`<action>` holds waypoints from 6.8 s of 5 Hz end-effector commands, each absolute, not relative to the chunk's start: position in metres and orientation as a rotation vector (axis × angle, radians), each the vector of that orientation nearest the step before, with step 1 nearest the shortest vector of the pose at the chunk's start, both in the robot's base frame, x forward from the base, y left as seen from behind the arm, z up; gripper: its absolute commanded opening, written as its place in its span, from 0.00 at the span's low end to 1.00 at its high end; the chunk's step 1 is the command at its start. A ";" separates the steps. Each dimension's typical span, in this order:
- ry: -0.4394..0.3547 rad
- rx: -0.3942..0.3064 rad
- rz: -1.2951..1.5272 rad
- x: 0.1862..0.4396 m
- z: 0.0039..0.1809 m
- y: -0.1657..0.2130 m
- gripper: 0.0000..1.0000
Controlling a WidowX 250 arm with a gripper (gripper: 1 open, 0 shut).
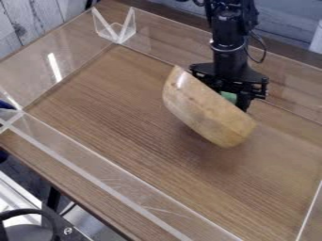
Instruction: Remove the green block from inside the brown bowl and put it on the table
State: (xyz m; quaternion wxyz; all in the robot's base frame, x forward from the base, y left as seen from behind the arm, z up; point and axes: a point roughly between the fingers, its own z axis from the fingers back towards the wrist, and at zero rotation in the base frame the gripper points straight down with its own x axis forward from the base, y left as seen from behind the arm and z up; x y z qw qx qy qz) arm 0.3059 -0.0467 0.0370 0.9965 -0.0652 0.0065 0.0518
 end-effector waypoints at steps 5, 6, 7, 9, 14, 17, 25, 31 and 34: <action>0.046 -0.123 0.058 0.296 0.039 -0.043 0.00; 0.058 -0.122 0.053 0.297 0.035 -0.043 0.00; 0.068 -0.122 0.049 0.296 0.032 -0.042 0.00; 0.078 -0.126 0.043 0.295 0.031 -0.040 0.00; 0.103 -0.143 0.049 0.293 0.024 -0.032 0.00; 0.099 -0.148 0.057 0.289 0.030 -0.024 0.00; 0.087 -0.144 0.052 0.277 0.045 -0.001 0.00; 0.079 -0.107 0.048 0.274 0.034 0.010 0.00; 0.083 -0.091 0.049 0.272 0.030 0.015 0.00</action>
